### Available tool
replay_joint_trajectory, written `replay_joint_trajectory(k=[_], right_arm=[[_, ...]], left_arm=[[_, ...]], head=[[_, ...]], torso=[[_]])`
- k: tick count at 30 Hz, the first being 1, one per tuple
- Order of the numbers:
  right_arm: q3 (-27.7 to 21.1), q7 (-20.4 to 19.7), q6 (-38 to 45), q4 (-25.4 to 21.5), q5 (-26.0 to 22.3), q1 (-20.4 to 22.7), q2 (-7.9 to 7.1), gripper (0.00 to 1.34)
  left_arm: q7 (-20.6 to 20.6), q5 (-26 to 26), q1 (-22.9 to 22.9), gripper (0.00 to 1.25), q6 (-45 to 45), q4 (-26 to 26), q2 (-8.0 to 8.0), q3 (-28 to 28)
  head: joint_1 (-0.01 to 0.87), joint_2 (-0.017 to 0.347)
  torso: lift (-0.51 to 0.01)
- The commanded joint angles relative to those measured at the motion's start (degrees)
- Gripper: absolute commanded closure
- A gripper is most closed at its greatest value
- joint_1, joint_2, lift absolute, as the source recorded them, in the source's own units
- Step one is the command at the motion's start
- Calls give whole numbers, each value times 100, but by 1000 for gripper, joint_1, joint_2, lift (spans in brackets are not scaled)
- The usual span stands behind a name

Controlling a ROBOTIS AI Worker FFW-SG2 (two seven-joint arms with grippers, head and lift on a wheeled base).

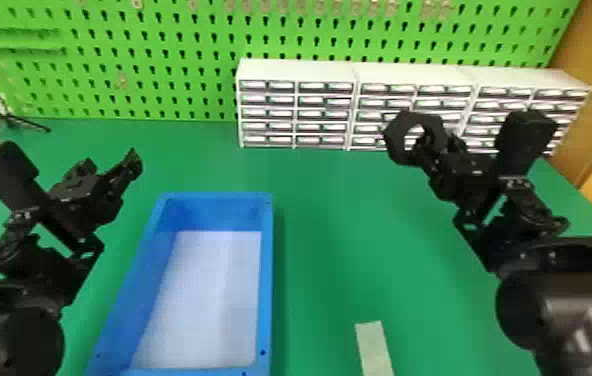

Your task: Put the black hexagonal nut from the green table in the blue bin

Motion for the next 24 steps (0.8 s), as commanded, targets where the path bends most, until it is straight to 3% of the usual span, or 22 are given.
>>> replay_joint_trajectory(k=[1,7,16,24], right_arm=[[367,1,-770,233,-181,-188,-264,1007],[982,1,-1446,400,-295,-451,-695,1007],[2028,9,-1561,462,-700,-944,-1275,1007],[2784,88,-1596,541,-972,-1278,-1530,1007]], left_arm=[[0,0,10,432,-13,10,0,-7],[0,0,19,432,-22,19,0,-7],[0,0,28,433,-22,28,0,-16],[0,0,28,433,-22,37,0,-16]], head=[[692,8],[692,8],[692,8],[692,8]], torso=[[-97],[-97],[-97],[-97]])
